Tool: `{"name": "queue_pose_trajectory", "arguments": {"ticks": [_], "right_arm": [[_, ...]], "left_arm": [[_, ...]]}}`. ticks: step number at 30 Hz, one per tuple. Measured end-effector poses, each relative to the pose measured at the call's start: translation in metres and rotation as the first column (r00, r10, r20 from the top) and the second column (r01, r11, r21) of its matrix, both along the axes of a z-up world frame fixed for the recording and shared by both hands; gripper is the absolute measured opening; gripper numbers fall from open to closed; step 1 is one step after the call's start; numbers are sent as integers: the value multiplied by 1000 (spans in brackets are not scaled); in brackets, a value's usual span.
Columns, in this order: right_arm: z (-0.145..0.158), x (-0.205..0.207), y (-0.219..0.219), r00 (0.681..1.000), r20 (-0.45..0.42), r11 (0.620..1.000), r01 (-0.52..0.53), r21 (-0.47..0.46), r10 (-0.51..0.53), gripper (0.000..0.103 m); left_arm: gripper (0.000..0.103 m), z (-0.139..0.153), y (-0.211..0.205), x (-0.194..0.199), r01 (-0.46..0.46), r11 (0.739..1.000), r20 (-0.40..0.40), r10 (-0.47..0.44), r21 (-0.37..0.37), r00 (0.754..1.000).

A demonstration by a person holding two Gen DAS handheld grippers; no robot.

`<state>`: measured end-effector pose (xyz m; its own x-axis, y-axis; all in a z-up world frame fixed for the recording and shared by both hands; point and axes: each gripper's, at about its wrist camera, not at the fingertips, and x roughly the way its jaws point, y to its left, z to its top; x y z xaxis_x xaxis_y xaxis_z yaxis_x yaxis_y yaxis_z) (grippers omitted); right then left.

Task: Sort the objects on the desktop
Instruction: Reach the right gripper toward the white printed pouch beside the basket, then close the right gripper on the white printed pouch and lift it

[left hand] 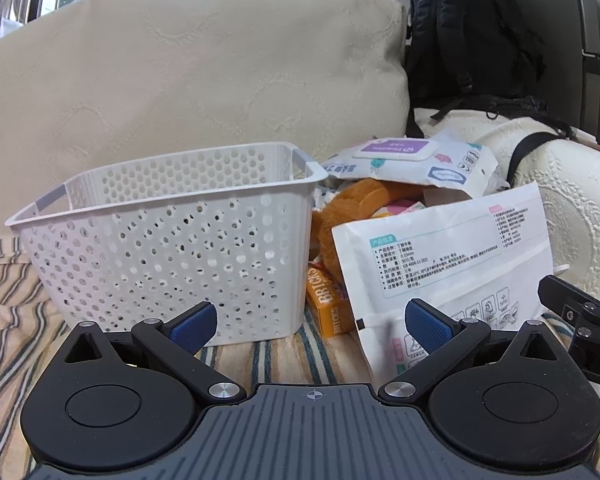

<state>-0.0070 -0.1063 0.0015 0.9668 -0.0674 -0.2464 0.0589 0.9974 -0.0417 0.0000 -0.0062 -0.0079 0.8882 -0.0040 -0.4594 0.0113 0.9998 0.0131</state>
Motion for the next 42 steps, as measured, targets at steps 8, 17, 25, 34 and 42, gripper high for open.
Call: {"name": "queue_pose_trajectory", "arguments": {"ticks": [8,17,25,34,42], "right_arm": [[-1,14,-18,998,-3,997,-67,-43,67,103],[-6,53,-64,966,-88,970,-245,-10,243,103],[-15,100,-104,911,-189,927,-340,157,366,103],[-17,126,-100,875,-210,888,-382,257,437,103],[-15,121,-104,882,-212,893,-362,269,422,88]], "left_arm": [[103,-17,-16,6,24,999,-43,-23,27,999],[103,-33,-31,31,38,998,-77,-35,41,996],[103,-42,-39,46,116,993,-79,-115,3,990],[103,-47,-46,60,172,985,-87,-173,-14,981],[86,-49,-47,59,226,973,-41,-227,-38,973]]}}
